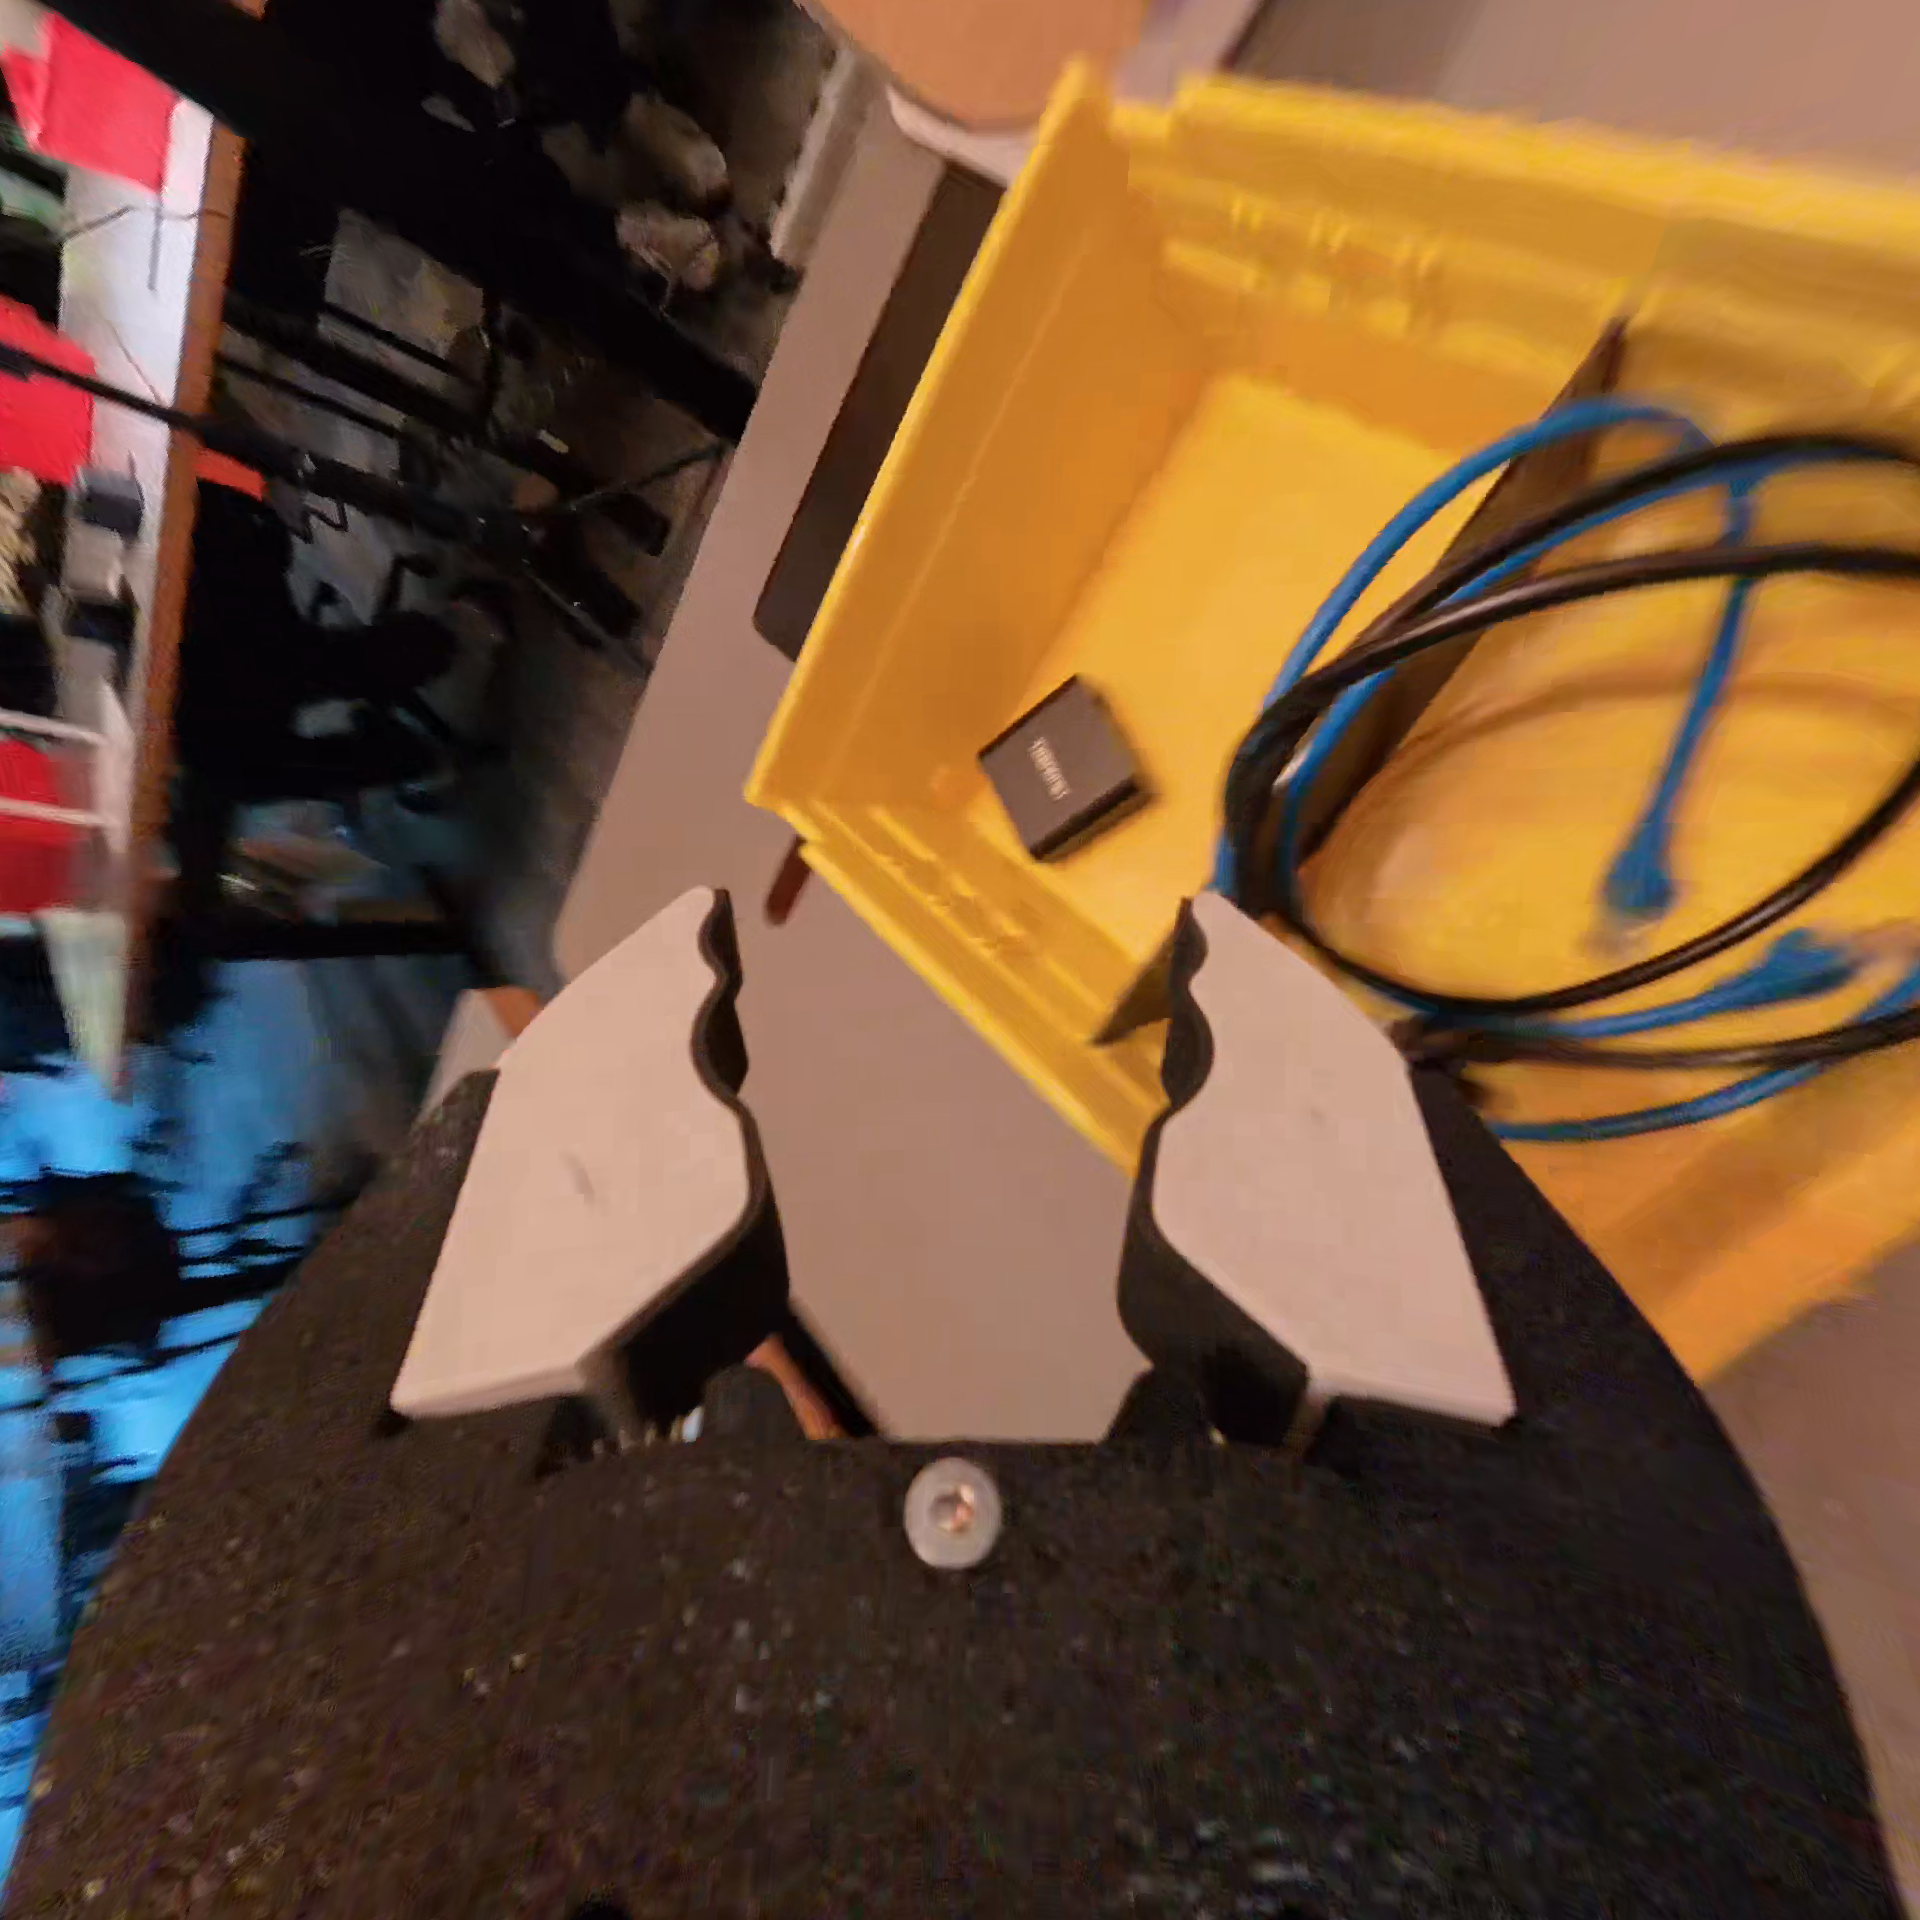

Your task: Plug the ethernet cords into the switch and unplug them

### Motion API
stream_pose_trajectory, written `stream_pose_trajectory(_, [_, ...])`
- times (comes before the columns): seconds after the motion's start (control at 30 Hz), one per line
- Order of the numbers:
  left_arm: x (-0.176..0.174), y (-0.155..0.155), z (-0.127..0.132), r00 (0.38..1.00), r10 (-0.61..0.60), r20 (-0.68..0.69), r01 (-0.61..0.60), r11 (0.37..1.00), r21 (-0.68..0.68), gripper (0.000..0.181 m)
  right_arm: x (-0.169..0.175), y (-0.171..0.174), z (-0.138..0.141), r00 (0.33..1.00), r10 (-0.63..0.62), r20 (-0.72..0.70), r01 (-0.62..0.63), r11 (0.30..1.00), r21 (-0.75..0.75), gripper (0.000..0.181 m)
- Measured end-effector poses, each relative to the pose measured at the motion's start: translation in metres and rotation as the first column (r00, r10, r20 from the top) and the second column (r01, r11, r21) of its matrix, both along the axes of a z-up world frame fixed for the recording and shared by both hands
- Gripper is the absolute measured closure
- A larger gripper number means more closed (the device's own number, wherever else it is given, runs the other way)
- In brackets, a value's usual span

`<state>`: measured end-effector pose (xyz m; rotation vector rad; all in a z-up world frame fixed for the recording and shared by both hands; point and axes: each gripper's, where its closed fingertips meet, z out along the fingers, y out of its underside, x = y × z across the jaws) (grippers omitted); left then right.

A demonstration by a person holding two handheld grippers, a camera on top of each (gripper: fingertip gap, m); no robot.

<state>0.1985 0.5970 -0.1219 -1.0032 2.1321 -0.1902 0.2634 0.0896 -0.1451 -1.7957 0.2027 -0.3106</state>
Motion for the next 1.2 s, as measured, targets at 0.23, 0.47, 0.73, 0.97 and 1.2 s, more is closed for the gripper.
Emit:
stream_pose_trajectory(0.23, [0.059, 0.025, -0.043, 0.881, -0.161, -0.445, 0.324, 0.891, 0.319, 0.093, -0.020, 0.025, -0.045, 0.995, 0.078, -0.056, -0.083, 0.992, -0.100, 0.095])
stream_pose_trajectory(0.47, [0.077, 0.017, -0.119, 0.653, -0.307, -0.693, 0.644, 0.707, 0.294, 0.099, -0.030, 0.029, -0.065, 0.987, 0.135, -0.082, -0.146, 0.978, -0.148, 0.096])
stream_pose_trajectory(0.73, [0.075, 0.029, -0.162, 0.517, -0.251, -0.819, 0.672, 0.711, 0.206, 0.115, -0.039, 0.041, -0.065, 0.969, 0.211, -0.131, -0.233, 0.954, -0.189, 0.095])
stream_pose_trajectory(0.97, [0.070, 0.039, -0.165, 0.500, -0.133, -0.856, 0.600, 0.766, 0.232, 0.121, -0.041, 0.046, -0.053, 0.978, 0.207, -0.010, -0.204, 0.949, -0.241, 0.097])
stream_pose_trajectory(1.2, [0.098, 0.016, -0.092, 0.856, -0.140, -0.498, 0.290, 0.927, 0.238, 0.121, -0.038, 0.049, -0.046, 0.975, 0.169, 0.147, -0.121, 0.948, -0.294, 0.097])
